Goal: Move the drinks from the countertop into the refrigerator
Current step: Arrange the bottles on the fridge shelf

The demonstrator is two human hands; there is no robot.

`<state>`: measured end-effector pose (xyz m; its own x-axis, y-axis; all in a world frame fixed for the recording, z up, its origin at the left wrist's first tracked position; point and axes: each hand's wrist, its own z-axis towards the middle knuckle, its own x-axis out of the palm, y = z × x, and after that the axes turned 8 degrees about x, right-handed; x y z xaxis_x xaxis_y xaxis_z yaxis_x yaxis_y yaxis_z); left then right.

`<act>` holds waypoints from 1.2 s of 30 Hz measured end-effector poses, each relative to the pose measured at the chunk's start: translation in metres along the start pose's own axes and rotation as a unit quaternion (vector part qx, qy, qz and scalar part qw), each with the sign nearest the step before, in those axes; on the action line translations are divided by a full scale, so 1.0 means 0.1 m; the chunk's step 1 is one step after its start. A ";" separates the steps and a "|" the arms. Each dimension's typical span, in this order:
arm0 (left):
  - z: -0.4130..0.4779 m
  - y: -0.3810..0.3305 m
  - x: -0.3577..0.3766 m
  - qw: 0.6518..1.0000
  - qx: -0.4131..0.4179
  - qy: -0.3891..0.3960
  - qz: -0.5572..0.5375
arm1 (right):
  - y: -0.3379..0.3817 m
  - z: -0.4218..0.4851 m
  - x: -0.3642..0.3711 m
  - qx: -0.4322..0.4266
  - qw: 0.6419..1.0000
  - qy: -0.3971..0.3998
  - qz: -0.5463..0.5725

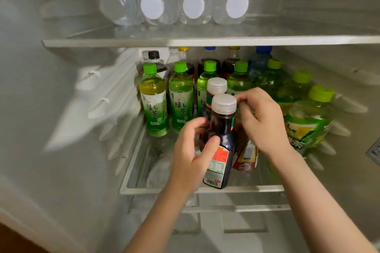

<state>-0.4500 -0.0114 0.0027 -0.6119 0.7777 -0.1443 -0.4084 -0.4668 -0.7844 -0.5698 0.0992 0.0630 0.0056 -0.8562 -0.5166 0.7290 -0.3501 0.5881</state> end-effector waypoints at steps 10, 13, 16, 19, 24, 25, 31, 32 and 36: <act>-0.09 0.09 0.20 0.990 0.041 -0.053 0.123 | -0.23 -0.15 0.06 0.043 0.997 -0.022 0.056; -0.12 0.20 0.12 0.975 0.063 -0.129 0.171 | -0.27 -0.21 0.05 0.031 0.996 -0.024 0.081; -0.07 0.30 -0.06 0.962 0.044 -0.187 0.196 | -0.27 -0.24 0.05 0.011 0.996 -0.026 0.088; 0.02 0.41 -0.26 0.942 0.044 -0.219 0.249 | -0.27 -0.29 0.04 -0.007 0.994 -0.023 0.104; 0.15 0.54 -0.37 0.924 0.036 -0.260 0.277 | -0.26 -0.29 0.02 -0.012 0.993 0.006 0.121; 0.16 0.55 -0.37 0.926 0.032 -0.261 0.269 | -0.26 -0.28 0.02 -0.011 0.992 0.011 0.125; 0.10 0.60 -0.31 0.949 0.052 -0.245 0.189 | -0.27 -0.29 0.01 -0.018 0.991 0.017 0.133; 0.08 0.60 -0.30 0.953 0.051 -0.241 0.174 | -0.27 -0.29 0.01 -0.019 0.991 0.015 0.132; 0.08 0.56 -0.22 0.939 0.082 -0.248 0.224 | -0.28 -0.29 0.03 -0.026 0.991 0.005 0.132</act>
<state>-0.4642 -0.0580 -0.0331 -0.9709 0.2145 -0.1066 -0.1086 -0.7910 -0.6021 -0.5699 0.1174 0.0267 0.2074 -0.9117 -0.3547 0.7352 -0.0939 0.6714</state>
